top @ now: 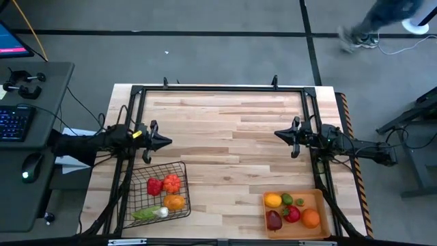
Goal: Sort produce into baskets
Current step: Return to Home Position
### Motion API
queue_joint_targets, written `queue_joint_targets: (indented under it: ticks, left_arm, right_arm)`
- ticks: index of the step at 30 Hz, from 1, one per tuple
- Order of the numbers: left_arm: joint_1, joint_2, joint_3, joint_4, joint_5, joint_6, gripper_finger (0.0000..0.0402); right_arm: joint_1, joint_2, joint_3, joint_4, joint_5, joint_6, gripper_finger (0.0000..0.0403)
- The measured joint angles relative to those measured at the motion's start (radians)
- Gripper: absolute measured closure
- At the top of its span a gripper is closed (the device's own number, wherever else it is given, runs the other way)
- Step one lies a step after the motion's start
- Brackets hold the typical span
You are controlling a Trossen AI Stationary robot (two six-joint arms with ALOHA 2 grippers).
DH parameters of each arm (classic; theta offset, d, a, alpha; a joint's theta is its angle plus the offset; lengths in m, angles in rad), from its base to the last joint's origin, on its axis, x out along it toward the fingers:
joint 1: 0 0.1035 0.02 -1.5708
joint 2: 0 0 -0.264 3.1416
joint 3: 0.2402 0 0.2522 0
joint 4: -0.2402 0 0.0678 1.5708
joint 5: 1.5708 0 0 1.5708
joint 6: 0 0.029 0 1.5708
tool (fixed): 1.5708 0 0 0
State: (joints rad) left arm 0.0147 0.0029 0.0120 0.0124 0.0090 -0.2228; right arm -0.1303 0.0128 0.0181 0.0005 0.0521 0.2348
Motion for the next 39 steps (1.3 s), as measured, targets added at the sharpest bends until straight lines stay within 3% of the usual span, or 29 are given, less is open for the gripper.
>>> queue_joint_targets:
  ticks: [39]
  left_arm:
    - [0.0,0.01,0.001,0.0,-0.002,-0.01,0.0392]
  right_arm:
    - [0.0,0.0,0.0,0.0,0.0,0.0,0.0402]
